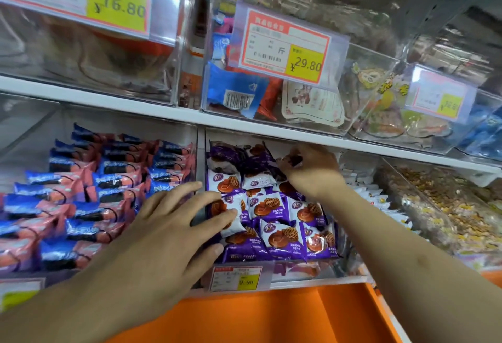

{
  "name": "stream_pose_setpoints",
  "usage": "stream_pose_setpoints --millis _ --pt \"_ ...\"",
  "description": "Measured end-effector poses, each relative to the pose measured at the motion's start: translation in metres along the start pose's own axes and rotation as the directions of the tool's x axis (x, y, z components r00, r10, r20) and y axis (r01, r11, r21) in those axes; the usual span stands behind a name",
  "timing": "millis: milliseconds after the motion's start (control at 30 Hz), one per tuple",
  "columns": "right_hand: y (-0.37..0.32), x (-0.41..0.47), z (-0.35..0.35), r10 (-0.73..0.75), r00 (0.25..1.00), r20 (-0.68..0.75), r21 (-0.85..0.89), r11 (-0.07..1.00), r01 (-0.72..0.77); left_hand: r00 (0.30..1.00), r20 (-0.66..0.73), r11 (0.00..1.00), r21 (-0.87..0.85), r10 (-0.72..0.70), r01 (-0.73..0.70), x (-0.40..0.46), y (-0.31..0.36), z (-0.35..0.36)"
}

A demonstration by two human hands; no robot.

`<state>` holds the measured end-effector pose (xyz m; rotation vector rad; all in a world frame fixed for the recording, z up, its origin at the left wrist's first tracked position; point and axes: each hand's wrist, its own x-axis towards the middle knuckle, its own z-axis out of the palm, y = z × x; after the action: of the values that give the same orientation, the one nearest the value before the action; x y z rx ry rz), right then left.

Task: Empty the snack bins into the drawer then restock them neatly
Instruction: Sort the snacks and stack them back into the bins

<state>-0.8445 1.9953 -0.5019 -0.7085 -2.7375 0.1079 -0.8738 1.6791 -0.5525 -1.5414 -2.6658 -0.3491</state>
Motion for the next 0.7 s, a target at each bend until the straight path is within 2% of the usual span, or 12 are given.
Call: stream_pose_setpoints --millis 100,167,333,467,600,700 --pt "0.01 -0.005 -0.013 -0.109 0.984 0.139 0.011 0.994 0.108 1.0 0.014 1.0 -0.011 -0.016 0.016 -0.001 0.002 0.0" --pt "0.017 -0.008 -0.016 -0.171 0.969 0.179 -0.003 0.985 0.174 1.0 0.002 1.0 -0.017 -0.009 0.009 0.0 0.003 -0.001" --pt "0.027 -0.005 -0.011 -0.194 0.98 0.047 -0.003 0.981 0.194 0.999 -0.029 1.0 0.015 0.017 -0.017 -0.002 0.0 0.001" --pt "0.036 -0.008 -0.013 -0.153 0.985 -0.078 0.029 0.987 0.155 1.0 -0.012 1.0 0.013 0.014 -0.013 -0.002 -0.002 0.0" --pt "0.035 -0.003 -0.008 -0.122 0.976 -0.182 -0.013 0.993 0.121 0.997 -0.07 1.0 -0.016 0.016 -0.018 -0.001 0.001 0.003" --pt "0.026 0.009 0.005 -0.109 0.975 -0.194 -0.141 0.987 0.082 0.995 -0.088 0.999 0.017 0.035 -0.034 -0.002 0.0 0.003"
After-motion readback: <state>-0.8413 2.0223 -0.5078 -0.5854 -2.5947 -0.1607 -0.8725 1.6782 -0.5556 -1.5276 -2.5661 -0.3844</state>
